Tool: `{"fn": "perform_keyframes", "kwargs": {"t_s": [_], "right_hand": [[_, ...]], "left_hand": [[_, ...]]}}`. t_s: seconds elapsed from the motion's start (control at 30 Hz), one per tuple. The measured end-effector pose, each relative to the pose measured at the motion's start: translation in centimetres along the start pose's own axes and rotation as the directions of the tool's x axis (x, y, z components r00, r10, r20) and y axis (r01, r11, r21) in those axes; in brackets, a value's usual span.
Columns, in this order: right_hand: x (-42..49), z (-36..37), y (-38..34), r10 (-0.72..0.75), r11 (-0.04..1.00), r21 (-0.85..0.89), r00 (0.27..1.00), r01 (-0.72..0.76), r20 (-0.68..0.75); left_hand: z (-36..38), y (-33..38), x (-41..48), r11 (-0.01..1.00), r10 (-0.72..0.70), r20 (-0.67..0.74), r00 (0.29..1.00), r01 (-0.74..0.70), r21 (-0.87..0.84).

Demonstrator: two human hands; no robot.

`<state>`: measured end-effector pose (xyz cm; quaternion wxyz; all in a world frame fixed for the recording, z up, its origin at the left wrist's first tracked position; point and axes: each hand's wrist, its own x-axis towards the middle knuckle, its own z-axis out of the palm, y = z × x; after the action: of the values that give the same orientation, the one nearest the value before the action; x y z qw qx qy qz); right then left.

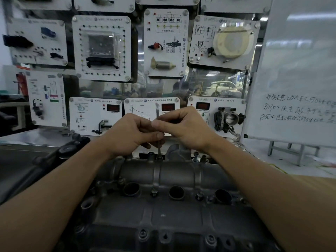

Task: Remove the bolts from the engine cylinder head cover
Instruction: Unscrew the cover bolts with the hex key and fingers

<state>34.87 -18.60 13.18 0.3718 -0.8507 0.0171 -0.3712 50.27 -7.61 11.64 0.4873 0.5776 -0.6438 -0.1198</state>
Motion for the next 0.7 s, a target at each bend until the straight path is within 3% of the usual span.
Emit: {"fn": "perform_keyframes", "kwargs": {"t_s": [0.2, 0.4, 0.7], "right_hand": [[0.2, 0.2, 0.7, 0.017, 1.0, 0.005, 0.996, -0.017, -0.083], [0.3, 0.1, 0.6, 0.011, 1.0, 0.016, 1.0, -0.011, -0.022], [0.2, -0.3, 0.2, 0.029, 1.0, -0.004, 0.998, -0.028, 0.048]], "left_hand": [[0.2, -0.3, 0.4, 0.998, 0.034, -0.069, 0.997, -0.03, 0.053], [0.5, -0.3, 0.4, 0.999, 0.031, -0.08, 0.996, -0.027, 0.046], [-0.5, -0.3, -0.1, 0.999, -0.008, 0.127, 0.992, 0.013, -0.04]]}}
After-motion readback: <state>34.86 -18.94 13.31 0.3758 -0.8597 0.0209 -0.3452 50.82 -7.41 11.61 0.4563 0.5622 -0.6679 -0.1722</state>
